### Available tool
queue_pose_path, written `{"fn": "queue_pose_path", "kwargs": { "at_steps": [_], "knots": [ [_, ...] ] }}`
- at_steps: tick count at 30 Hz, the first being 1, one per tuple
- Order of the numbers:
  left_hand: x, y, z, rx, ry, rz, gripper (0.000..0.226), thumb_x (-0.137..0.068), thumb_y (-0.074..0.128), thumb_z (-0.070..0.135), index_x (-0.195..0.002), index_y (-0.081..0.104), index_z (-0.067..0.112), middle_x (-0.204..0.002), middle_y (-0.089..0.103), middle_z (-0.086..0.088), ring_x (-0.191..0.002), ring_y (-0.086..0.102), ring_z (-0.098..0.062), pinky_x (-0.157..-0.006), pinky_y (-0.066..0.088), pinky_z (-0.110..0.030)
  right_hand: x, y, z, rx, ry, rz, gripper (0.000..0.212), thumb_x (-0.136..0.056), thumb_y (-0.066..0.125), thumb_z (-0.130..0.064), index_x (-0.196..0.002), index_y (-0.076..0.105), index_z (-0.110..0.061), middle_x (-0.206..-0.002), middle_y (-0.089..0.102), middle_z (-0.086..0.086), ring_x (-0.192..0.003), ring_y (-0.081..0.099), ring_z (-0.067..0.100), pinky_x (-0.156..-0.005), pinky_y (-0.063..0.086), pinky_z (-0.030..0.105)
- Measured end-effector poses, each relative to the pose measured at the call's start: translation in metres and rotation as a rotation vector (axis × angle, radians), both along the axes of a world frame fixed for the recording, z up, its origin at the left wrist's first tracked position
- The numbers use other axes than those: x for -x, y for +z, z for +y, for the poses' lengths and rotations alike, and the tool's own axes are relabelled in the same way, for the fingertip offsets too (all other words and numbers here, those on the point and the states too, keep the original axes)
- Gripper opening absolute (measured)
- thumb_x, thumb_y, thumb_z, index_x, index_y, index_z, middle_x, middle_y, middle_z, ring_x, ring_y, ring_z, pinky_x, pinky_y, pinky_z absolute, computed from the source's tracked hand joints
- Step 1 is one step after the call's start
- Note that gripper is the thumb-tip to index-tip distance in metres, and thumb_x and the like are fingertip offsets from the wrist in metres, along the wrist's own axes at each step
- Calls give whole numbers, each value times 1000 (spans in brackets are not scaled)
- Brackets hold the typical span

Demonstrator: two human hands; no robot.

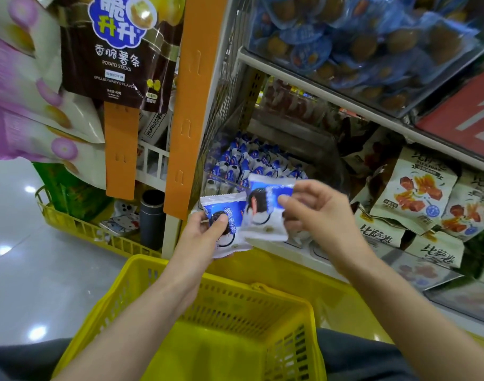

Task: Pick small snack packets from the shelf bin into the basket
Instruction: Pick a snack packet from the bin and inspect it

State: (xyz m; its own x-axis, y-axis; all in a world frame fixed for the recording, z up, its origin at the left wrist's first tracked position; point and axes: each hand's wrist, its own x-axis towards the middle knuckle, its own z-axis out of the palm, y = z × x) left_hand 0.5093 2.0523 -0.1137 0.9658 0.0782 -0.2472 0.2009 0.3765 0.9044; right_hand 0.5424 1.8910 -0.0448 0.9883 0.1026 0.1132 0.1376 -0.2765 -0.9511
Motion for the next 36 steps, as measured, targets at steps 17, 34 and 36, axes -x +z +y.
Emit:
{"fn": "queue_pose_path", "kwargs": {
  "at_steps": [17, 34, 36],
  "knots": [
    [-4, -6, 0, -78, 1, -17, 18, -95, 50, 24, -113, 48, 23, -97, 64, 5, -75, 64, 0, -51, 50, -10, -101, -10, -19, 907, -174, 183, 12, -86, 65, -15, -97, 63, -9, -93, 63, 8, -88, 63, 21, -85, 53, 34],
    [-7, -5, -2, -103, 3, -44, 21, -95, 50, 23, -115, 45, 25, -100, 61, 4, -75, 64, -1, -46, 44, -5, -107, -21, -21, 883, -23, 216, 36, -94, 52, -33, -119, 59, -9, -128, 56, 7, -99, 54, 13, -85, 39, 24],
    [-6, -6, -3, -104, -5, -53, 19, -95, 49, 22, -113, 46, 24, -95, 62, 7, -66, 64, 5, -45, 43, -4, -93, -19, -18, 811, -89, 48, 33, -94, 52, -30, -123, 57, -14, -122, 60, 3, -92, 52, 5, -82, 38, 14]
  ]
}}
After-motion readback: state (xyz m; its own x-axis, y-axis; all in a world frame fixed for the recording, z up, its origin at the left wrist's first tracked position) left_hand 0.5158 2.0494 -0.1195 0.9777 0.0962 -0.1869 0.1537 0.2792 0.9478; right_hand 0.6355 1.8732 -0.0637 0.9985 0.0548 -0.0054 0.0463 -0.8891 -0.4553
